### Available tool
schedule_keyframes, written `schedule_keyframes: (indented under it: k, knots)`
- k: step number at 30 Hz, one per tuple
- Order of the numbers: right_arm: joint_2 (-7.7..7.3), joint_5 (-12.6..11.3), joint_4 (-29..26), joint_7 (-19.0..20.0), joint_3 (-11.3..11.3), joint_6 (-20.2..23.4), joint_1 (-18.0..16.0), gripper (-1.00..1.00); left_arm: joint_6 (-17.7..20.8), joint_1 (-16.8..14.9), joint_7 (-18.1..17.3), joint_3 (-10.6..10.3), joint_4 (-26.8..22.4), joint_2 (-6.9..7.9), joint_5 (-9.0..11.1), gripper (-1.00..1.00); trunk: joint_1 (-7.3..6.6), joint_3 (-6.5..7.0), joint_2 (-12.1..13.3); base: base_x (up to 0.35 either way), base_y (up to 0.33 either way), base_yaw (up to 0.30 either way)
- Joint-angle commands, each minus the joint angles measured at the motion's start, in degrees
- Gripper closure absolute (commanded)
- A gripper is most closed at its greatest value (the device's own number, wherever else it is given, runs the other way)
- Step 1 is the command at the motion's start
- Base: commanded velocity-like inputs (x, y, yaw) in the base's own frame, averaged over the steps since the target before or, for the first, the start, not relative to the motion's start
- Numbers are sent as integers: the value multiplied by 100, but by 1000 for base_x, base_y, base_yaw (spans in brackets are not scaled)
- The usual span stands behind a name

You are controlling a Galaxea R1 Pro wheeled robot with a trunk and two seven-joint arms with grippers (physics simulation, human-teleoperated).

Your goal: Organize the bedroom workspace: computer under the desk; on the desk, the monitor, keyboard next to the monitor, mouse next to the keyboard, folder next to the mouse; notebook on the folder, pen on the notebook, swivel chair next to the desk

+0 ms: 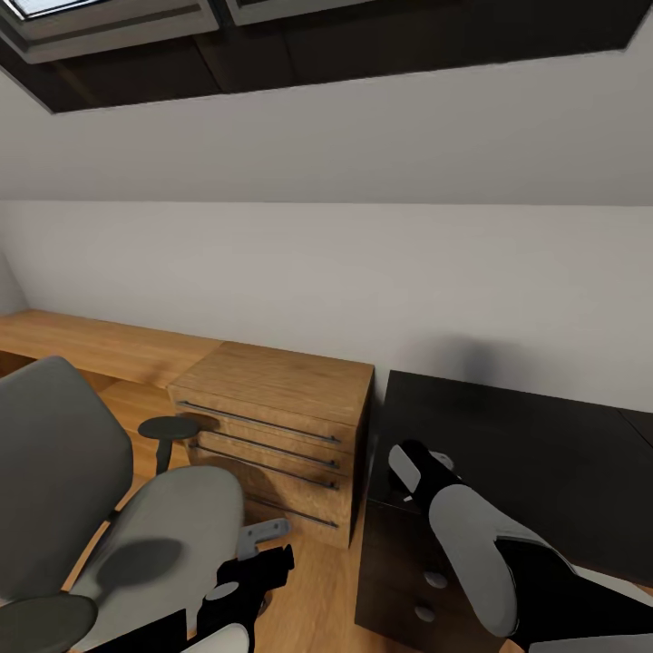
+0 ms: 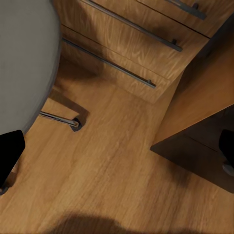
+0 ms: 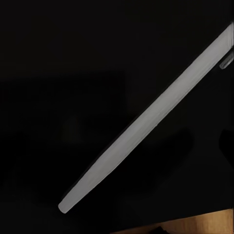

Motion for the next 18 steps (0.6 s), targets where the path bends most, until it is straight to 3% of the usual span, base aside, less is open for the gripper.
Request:
schedule_keyframes:
  k: [1,18]
  knots:
    - [2,49,220,-64,14,49,2,-100,14,-9,26,-8,-9,2,10,-100,1,-8,-2,0,0,0]
    - [2,49,94,-172,7,-126,2,-100,12,-9,18,-8,-9,-3,10,-100,1,-8,-2,0,0,0]
